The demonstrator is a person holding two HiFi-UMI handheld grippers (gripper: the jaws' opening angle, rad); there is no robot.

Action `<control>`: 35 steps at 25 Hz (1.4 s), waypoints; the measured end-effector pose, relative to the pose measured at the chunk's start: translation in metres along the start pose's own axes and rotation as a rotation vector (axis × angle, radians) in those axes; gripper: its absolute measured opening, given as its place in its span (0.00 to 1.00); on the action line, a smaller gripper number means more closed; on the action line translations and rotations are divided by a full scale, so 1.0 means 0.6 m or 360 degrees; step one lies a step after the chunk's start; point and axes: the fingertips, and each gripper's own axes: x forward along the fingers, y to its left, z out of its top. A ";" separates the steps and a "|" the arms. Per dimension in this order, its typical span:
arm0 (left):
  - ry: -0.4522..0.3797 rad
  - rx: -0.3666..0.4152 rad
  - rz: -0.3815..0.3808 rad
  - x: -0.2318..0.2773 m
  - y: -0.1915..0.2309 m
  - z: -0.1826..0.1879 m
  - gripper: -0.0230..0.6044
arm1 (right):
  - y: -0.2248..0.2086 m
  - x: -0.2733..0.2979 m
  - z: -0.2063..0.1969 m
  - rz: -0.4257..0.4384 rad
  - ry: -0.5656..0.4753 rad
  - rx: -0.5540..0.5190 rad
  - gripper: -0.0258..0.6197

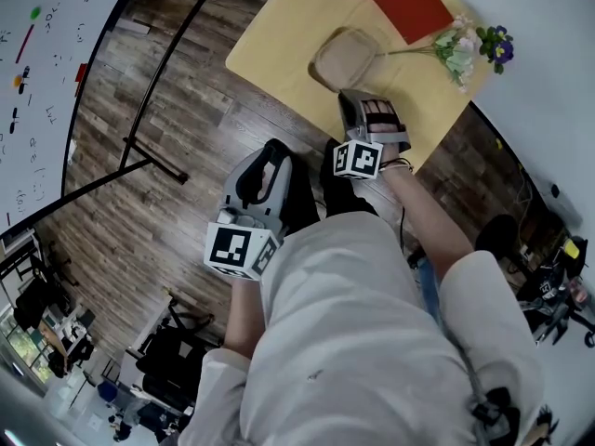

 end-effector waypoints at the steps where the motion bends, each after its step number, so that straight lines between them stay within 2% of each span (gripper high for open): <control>1: -0.0006 0.0005 0.0000 0.000 0.001 0.001 0.21 | -0.005 -0.002 0.004 -0.0003 -0.0012 0.0014 0.12; 13: -0.0059 0.0044 -0.0018 0.005 -0.004 0.022 0.21 | -0.061 -0.046 0.051 -0.0031 -0.0182 0.0138 0.12; 23: -0.0105 0.0071 -0.0051 0.013 -0.008 0.043 0.21 | -0.126 -0.101 0.090 -0.0032 -0.0309 0.0405 0.12; 35: -0.0194 0.0099 -0.0083 0.026 -0.003 0.085 0.21 | -0.217 -0.172 0.158 -0.0076 -0.0529 0.0616 0.12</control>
